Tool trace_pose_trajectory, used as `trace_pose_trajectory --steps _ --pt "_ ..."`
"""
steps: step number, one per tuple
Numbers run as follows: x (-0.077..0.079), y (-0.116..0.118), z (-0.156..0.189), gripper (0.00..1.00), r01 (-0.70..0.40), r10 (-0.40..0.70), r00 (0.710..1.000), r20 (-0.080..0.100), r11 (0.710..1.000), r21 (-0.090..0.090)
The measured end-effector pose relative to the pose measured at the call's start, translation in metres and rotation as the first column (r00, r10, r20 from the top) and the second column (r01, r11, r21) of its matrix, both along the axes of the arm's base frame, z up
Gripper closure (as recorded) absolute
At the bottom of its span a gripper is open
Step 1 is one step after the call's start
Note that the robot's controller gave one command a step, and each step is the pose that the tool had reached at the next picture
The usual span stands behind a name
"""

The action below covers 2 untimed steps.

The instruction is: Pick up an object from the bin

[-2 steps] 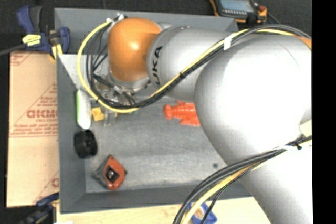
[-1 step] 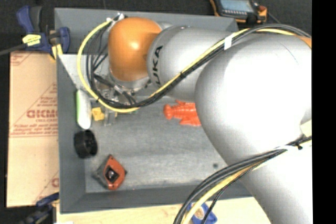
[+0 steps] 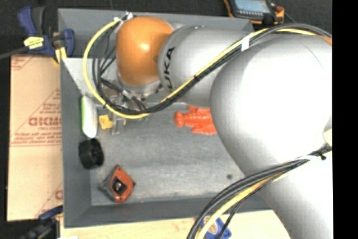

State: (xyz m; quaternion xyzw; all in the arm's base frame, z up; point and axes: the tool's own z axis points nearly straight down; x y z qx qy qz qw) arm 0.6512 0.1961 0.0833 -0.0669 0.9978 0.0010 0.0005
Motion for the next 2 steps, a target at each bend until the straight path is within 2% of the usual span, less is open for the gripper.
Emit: trace_pose_trajectory --steps 1,2 --pt "-0.001 0.0 0.02 1.0 0.0 0.0 1.0 -0.006 1.0 -0.002" --pt "0.001 0.0 0.041 1.0 0.0 0.0 1.0 0.002 1.0 0.001"
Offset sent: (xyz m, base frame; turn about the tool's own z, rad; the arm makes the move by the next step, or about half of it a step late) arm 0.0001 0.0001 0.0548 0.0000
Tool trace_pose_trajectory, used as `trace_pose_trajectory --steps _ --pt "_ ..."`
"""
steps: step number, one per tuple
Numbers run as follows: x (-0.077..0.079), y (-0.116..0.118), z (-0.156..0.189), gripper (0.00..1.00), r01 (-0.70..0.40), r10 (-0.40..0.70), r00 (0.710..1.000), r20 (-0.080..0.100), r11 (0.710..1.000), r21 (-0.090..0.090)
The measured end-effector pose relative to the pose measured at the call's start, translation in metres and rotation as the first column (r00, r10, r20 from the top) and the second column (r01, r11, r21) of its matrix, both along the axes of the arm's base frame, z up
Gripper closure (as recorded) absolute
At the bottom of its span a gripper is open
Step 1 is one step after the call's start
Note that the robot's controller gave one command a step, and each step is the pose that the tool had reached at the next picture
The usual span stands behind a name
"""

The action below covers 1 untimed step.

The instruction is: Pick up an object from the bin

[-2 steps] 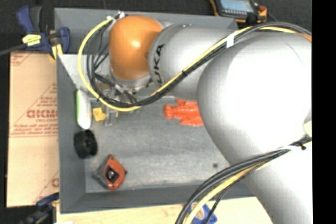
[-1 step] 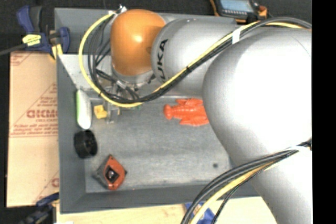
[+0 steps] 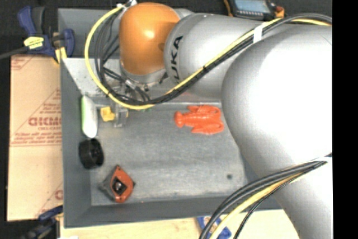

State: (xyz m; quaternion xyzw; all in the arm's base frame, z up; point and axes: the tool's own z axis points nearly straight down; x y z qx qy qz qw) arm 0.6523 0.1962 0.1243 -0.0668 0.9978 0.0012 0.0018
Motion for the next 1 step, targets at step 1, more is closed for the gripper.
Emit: trace_pose_trajectory --steps 1 --pt "0.0012 0.0004 0.0104 1.0 0.0 0.0 1.0 0.005 1.0 0.002"
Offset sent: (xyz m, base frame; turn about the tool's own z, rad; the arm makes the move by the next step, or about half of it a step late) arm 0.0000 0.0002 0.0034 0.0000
